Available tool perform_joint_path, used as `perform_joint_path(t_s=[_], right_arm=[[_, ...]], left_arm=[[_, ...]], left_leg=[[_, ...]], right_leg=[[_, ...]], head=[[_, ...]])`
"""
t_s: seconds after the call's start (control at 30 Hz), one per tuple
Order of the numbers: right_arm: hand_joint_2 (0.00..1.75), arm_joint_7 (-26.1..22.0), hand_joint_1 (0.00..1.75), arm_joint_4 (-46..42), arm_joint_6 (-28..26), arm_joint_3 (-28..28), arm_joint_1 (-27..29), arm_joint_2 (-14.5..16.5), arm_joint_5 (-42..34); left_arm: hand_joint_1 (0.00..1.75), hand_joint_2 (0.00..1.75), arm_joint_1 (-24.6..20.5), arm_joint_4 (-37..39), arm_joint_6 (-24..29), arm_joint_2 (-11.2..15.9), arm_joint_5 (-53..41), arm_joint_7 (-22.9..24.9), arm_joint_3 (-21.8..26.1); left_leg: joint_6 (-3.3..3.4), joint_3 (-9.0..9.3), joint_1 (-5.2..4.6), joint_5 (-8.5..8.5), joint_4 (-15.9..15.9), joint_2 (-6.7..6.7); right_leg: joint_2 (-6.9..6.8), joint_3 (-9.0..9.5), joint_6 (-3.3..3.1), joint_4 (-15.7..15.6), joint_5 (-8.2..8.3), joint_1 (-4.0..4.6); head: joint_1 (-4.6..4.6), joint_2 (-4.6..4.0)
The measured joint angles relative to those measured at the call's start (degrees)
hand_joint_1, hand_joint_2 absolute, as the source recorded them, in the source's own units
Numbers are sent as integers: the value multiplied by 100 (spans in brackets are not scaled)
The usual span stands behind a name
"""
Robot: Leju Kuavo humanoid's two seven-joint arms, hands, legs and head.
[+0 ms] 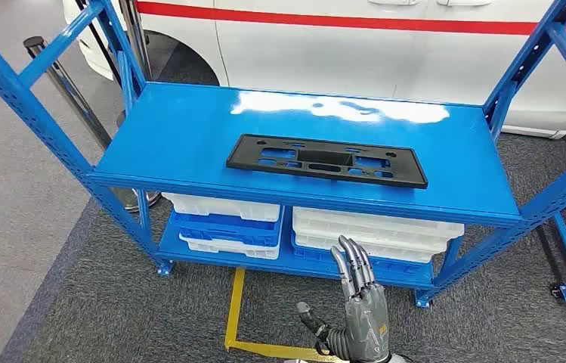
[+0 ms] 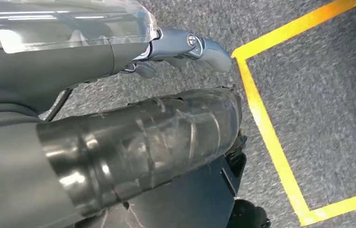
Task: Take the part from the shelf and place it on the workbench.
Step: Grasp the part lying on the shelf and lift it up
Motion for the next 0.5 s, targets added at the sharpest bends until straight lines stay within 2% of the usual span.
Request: perform_joint_path(t_s=[0.03, 0.07, 0.1, 0.17, 0.23, 0.27, 0.3, 0.4, 0.43, 0.47, 0.5], right_arm=[[175, 12, 0, 0, 0, -5, 1, -1, 21], [175, 22, 0, -1, 0, -10, 2, -4, 42], [175, 39, 0, -7, -2, -22, 4, -9, 84], [175, 61, 0, -31, -5, -43, 8, -23, 151], [175, 73, 0, -67, -9, -60, 8, -36, 193], [175, 79, 0, -85, -10, -68, 5, -41, 208], [175, 86, 0, -103, -10, -78, 4, -47, 222], [175, 96, 0, -128, -11, -101, 11, -73, 244], [175, 98, 0, -131, -11, -104, 16, -83, 248], [175, 98, 0, -137, -11, -107, 18, -92, 251], [175, 98, 0, -148, -11, -109, 22, -97, 253]], left_arm=[[0, 0, 7, 1, -2, 0, -6, 0, 0], [0, 0, 9, 4, -4, -1, -10, 0, 1], [0, 0, 4, 7, -7, -1, -19, -2, 2], [0, 0, 1, 12, -10, 3, -30, -7, 3], [0, 0, 7, 12, -9, 7, -41, -9, 4], [0, 0, 6, 12, -9, 8, -49, -10, 5], [0, 0, -3, 12, -10, 8, -57, -10, 5], [0, 0, -30, 11, -16, 9, -74, -10, 5], [0, 0, -32, 11, -16, 9, -78, -10, 5], [0, 0, -29, 12, -16, 10, -81, -9, 5], [0, 0, -25, 12, -15, 9, -85, -9, 5]], left_leg=[[17, 28, -3, 129, -151, 8], [33, 31, -16, 116, -240, 14], [73, 65, -31, 220, -418, 22], [171, 77, -61, 187, -509, 28], [266, 183, -51, 224, -562, 22], [303, 257, -46, 216, -594, 21], [336, 322, -40, 203, -624, 20], [380, 443, -46, 105, -644, 11], [377, 497, -47, 56, -644, 3], [368, 567, -48, 3, -644, -3], [356, 648, -48, -56, -646, -7]], right_leg=[[-3, 12, 16, 0, -27, 1], [-2, 24, 33, 8, -48, 6], [-5, 45, 69, 15, -91, 11], [-9, 87, 139, 43, -139, 20], [-15, 102, 190, 127, -178, 8], [-17, 38, 214, 271, -219, 0], [-18, -100, 241, 518, -293, -9], [-19, -771, 298, 1452, -630, -29], [-20, -928, 304, 1563, -651, -35], [-21, -991, 303, 1484, -552, -39], [-21, -968, 292, 1233, -332, -41]], head=[[3, 0], [3, 0], [5, 0], [6, 0], [8, 0], [10, 0], [13, 0], [15, 0], [15, 0], [15, 0], [15, 0]])
